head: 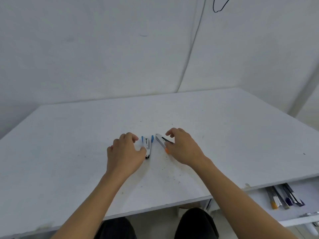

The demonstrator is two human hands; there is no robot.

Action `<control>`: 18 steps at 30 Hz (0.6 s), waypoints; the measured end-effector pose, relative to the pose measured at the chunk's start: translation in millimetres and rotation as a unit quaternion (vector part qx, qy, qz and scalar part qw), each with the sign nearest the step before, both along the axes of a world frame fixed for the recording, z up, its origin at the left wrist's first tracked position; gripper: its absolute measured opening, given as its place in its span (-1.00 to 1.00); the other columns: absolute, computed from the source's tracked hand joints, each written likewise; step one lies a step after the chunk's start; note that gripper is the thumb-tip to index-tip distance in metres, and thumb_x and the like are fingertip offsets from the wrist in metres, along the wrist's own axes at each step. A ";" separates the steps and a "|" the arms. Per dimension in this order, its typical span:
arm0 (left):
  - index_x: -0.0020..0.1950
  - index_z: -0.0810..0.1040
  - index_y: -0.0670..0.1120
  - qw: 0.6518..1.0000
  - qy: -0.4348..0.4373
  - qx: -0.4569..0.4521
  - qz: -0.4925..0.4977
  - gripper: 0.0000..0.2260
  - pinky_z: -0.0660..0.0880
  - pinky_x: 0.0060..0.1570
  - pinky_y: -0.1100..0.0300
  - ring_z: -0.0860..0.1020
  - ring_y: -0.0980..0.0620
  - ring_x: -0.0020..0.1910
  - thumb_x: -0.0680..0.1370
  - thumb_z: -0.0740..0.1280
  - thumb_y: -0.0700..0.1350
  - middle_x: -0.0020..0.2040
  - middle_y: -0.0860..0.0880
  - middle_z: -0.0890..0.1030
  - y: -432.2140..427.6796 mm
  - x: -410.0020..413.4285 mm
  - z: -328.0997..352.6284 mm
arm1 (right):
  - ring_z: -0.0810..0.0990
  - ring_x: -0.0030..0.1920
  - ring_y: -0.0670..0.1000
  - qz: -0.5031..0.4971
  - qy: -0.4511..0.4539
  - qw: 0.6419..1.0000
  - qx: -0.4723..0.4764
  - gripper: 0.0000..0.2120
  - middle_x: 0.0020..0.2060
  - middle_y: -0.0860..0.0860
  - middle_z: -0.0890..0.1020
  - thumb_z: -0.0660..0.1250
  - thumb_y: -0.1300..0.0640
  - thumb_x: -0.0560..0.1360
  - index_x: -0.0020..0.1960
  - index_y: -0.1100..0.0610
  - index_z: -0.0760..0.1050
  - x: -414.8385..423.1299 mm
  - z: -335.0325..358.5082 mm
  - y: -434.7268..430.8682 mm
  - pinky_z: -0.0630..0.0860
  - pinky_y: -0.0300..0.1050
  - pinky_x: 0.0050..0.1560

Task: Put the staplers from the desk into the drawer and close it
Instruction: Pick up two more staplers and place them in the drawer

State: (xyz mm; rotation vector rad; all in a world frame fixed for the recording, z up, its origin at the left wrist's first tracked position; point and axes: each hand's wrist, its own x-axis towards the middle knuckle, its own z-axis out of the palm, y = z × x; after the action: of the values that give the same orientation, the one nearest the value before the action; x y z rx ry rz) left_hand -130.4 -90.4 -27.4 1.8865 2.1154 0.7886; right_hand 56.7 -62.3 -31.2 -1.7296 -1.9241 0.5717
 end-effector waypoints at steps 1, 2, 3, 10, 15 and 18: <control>0.21 0.48 0.01 1.000 0.011 0.009 -0.004 -0.69 0.28 0.15 0.05 0.47 0.00 0.19 0.49 0.30 0.02 0.17 0.08 0.56 2.1 1.6 -0.9 | 0.46 0.30 0.06 0.010 -0.031 0.999 0.012 -0.57 0.34 0.00 0.48 0.23 0.02 0.60 0.45 0.02 0.36 -6.7 -4.3 4.2 0.48 0.00 0.21; 0.21 0.48 0.01 0.999 0.025 0.019 -0.009 -0.70 0.28 0.14 0.06 0.49 0.00 0.16 0.49 0.29 0.03 0.15 0.09 0.58 4.9 3.3 -1.5 | 0.43 0.33 0.10 0.018 -0.064 0.998 0.023 -0.53 0.37 0.03 0.45 0.20 0.01 0.62 0.51 0.02 0.28 -12.7 -8.8 7.3 0.45 0.00 0.23; 0.21 0.49 0.01 0.999 0.043 0.026 -0.010 -0.69 0.29 0.12 0.06 0.50 0.00 0.14 0.49 0.29 0.05 0.12 0.09 0.59 8.6 5.3 -2.5 | 0.41 0.35 0.12 0.022 -0.099 0.994 0.034 -0.49 0.39 0.05 0.43 0.18 0.00 0.63 0.55 0.02 0.21 -17.4 -14.5 10.7 0.42 0.01 0.26; 0.13 0.44 -0.10 0.980 0.199 0.017 -0.023 -0.63 0.25 0.00 0.05 0.53 -0.07 0.01 0.49 0.24 0.15 -0.02 -0.02 0.59 31.9 28.0 -11.9 | 0.48 0.19 0.13 0.010 -0.209 0.978 0.017 -0.64 0.24 0.12 0.47 0.08 0.12 0.63 0.40 0.13 0.35 -15.7 -23.4 15.6 0.46 -0.01 0.15; 0.18 0.43 -0.14 0.976 0.213 0.007 -0.052 -0.76 0.21 -0.09 0.14 0.51 -0.06 0.02 0.54 0.23 -0.12 0.07 -0.07 0.53 41.8 40.7 -19.4 | 0.45 -0.29 0.03 -0.083 0.308 0.937 -0.143 -0.73 -0.24 0.05 0.50 0.16 0.05 0.62 -0.18 0.15 0.44 12.5 6.5 5.1 0.40 -0.05 -0.15; 0.15 0.42 -0.20 0.991 0.090 -0.054 -0.084 -0.79 0.29 -0.13 0.16 0.47 -0.11 0.05 0.52 0.23 -0.23 0.09 -0.14 0.47 45.5 48.9 -18.2 | 0.44 -0.36 0.02 -0.131 0.543 0.808 -0.190 -0.85 -0.25 0.12 0.49 0.20 0.18 0.54 -0.01 0.24 0.49 33.3 17.1 -10.1 0.37 -0.12 -0.34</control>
State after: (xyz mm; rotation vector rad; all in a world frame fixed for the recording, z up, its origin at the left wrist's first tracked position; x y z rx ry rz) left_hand -81.5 -44.9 -45.5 2.1129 2.0171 0.4744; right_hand 90.0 -72.5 -14.1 -1.3041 -0.7643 1.4957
